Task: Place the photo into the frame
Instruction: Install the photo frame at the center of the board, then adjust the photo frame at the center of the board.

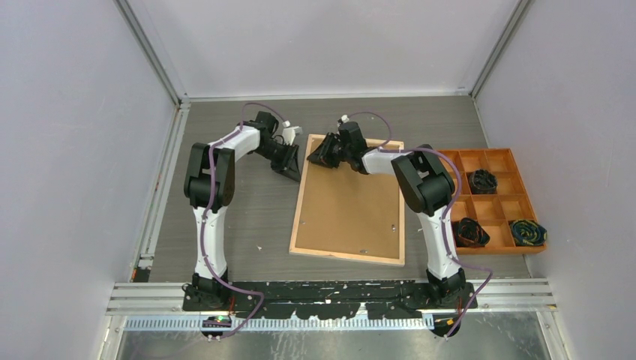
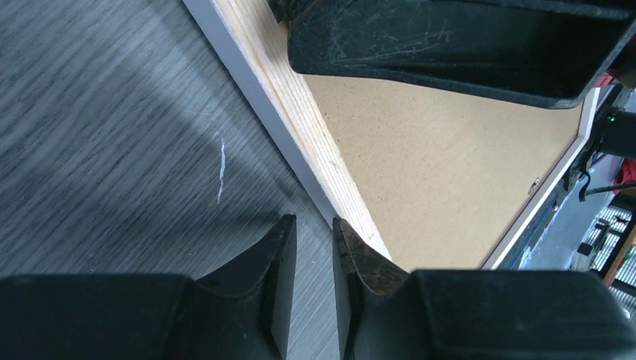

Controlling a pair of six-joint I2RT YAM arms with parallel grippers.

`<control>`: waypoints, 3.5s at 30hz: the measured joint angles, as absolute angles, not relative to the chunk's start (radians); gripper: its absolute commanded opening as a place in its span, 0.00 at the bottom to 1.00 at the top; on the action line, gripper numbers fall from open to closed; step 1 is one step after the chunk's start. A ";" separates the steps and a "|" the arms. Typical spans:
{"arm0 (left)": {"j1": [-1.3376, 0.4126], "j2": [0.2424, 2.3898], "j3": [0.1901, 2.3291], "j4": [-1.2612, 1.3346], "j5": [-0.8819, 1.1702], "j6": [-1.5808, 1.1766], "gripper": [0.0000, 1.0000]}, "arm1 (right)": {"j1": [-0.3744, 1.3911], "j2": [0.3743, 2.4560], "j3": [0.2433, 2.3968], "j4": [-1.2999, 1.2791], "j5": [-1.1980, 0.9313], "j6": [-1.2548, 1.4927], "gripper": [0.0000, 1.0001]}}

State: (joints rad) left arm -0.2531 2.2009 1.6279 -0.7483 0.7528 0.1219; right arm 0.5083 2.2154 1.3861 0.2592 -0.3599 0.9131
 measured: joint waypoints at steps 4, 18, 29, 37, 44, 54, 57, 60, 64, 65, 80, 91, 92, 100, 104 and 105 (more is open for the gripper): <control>-0.253 2.201 1.628 -0.748 0.753 0.131 0.25 | 0.509 2.219 1.386 0.266 -0.356 0.928 0.26; -0.242 2.191 1.617 -0.762 0.739 0.181 0.32 | 0.490 2.095 1.288 0.238 -0.335 0.935 0.79; -0.243 1.996 1.393 -0.770 0.642 0.295 0.51 | 0.186 1.548 1.064 -0.039 0.046 0.812 1.00; -0.345 1.841 1.191 -0.722 0.509 0.363 0.53 | 0.116 1.605 0.977 -0.184 0.205 0.801 1.00; -0.413 1.767 1.099 -0.662 0.462 0.401 0.52 | 0.125 1.749 1.024 -0.169 0.131 0.846 1.00; -0.547 1.745 1.081 -0.714 0.408 0.397 0.58 | 0.299 2.188 1.613 -0.201 0.015 0.884 1.00; -0.627 1.742 1.078 -0.788 0.419 0.368 0.63 | 0.384 2.370 1.899 -0.229 -0.054 0.869 1.00; -0.683 1.742 1.079 -0.831 0.453 0.364 0.70 | 0.445 2.474 2.111 -0.317 -0.122 0.843 1.00; -0.711 1.716 1.079 -0.860 0.500 0.390 0.92 | 0.484 2.456 2.178 -0.452 -0.175 0.796 1.00; -0.703 1.698 1.081 -0.865 0.502 0.406 0.94 | 0.484 2.426 2.151 -0.467 -0.183 0.787 1.00; -0.041 1.676 1.488 -0.952 0.593 0.527 0.58 | 0.302 1.541 1.250 -0.500 -0.043 0.759 1.00; 0.159 2.018 1.514 -0.787 0.486 0.474 0.42 | 0.311 1.257 0.715 -0.457 -0.085 0.901 1.00; 0.142 2.017 1.495 -0.775 0.484 0.475 0.42 | 0.310 1.257 0.693 -0.439 -0.096 0.912 1.00; 0.064 1.967 1.367 -0.722 0.498 0.554 0.43 | 0.244 1.412 0.686 -0.263 -0.194 0.948 1.00; 0.043 1.934 1.324 -0.744 0.494 0.649 0.42 | 0.200 1.503 0.755 -0.258 -0.222 0.936 1.00; 0.039 1.930 1.318 -0.756 0.495 0.670 0.42 | 0.184 1.521 0.772 -0.256 -0.222 0.930 1.00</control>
